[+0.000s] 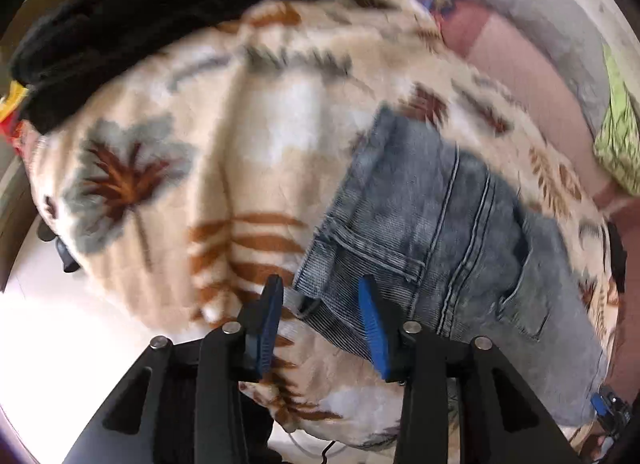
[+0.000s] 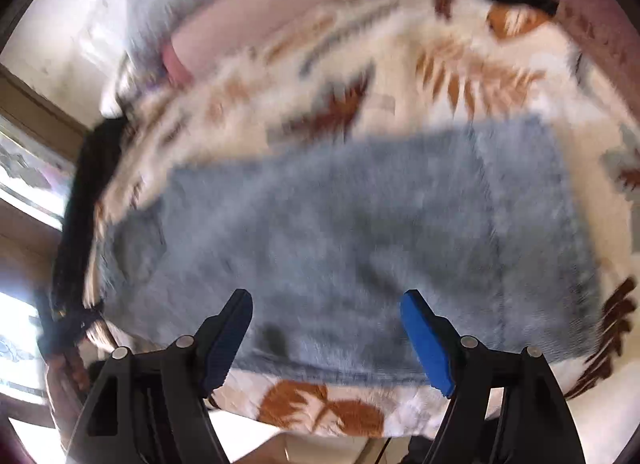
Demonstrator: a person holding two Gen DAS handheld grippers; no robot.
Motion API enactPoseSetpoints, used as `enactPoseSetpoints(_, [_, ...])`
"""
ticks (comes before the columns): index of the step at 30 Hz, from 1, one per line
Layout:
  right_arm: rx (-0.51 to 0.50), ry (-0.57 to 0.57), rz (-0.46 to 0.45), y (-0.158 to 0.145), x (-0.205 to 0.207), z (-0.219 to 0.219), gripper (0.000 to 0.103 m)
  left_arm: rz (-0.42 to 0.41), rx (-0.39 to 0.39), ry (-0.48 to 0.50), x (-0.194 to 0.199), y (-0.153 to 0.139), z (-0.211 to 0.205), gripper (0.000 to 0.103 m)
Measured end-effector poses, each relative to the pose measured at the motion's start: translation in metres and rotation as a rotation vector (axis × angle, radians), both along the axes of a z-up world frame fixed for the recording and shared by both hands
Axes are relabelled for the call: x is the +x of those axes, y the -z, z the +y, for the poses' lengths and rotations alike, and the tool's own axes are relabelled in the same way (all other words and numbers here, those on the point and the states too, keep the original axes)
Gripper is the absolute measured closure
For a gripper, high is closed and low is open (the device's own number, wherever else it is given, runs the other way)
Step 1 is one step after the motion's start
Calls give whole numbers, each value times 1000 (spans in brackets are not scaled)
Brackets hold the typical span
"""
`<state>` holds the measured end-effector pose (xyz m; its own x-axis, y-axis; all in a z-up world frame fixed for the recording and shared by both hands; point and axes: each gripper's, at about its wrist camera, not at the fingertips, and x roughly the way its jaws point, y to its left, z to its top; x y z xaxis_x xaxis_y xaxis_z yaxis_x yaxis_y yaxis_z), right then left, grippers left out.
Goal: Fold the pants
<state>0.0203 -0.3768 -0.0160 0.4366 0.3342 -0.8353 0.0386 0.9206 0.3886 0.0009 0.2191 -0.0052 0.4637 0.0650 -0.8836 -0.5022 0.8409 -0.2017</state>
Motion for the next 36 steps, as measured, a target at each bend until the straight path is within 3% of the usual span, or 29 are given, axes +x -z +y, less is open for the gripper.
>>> enactPoseSetpoints(2, [-51,35,54,17,4,-11,12,-70,60,-23,-7,-21,-4,63])
enactPoseSetpoints(3, [-88,25,212,51,11,-17,11,-96,70,-28,-9,-28,-4,63])
enactPoseSetpoints(4, [-87,4,218,55,10,-18,11,-133,79,-27,-12,-39,-8,62])
enactPoseSetpoints(7, [-62,-41,125,14,8,-15,11,-215,105,79,-8,-61,-33,56])
enactPoseSetpoints(9, [-60,13,27,-16,12,-29,11,-248,152,149,0,-65,-49,48])
enactPoseSetpoints(11, [-65,82,-6,-27,21,-47,11,-210,204,215,18,-52,-68,47])
enactPoseSetpoints(12, [-18,140,-10,-27,28,-65,11,-170,204,254,28,-39,-76,47])
enactPoseSetpoints(15, [27,227,17,-6,50,-93,11,78,239,316,47,28,-84,45])
enactPoseSetpoints(17, [-84,284,151,31,68,-105,13,3,291,314,39,33,-84,38])
enactPoseSetpoints(18, [-76,286,219,51,72,-113,16,13,307,321,39,30,-86,37])
enactPoseSetpoints(20, [-118,268,165,31,70,-107,18,26,308,316,37,20,-82,37])
enactPoseSetpoints(22, [-140,265,86,8,67,-99,18,-16,307,293,34,2,-80,37])
enactPoseSetpoints(24, [-249,277,-3,-12,65,-88,18,-84,303,284,33,-18,-79,37])
enactPoseSetpoints(26, [-344,248,31,0,69,-80,22,-124,286,285,34,-28,-80,37])
enactPoseSetpoints(27, [-456,198,109,22,75,-72,37,-131,278,286,38,-26,-81,34])
enactPoseSetpoints(28, [-536,152,144,41,77,-65,36,-98,280,290,45,-18,-83,32])
enactPoseSetpoints(29, [-558,158,121,43,75,-63,29,-60,285,296,51,-11,-84,32])
enactPoseSetpoints(31, [-574,176,109,25,69,-59,32,47,277,311,59,12,-83,32])
enactPoseSetpoints(34, [-572,183,34,-16,65,-45,32,-59,243,280,57,-7,-77,32])
enactPoseSetpoints(36, [-485,133,-55,-46,71,-17,32,-131,235,262,59,-23,-78,32])
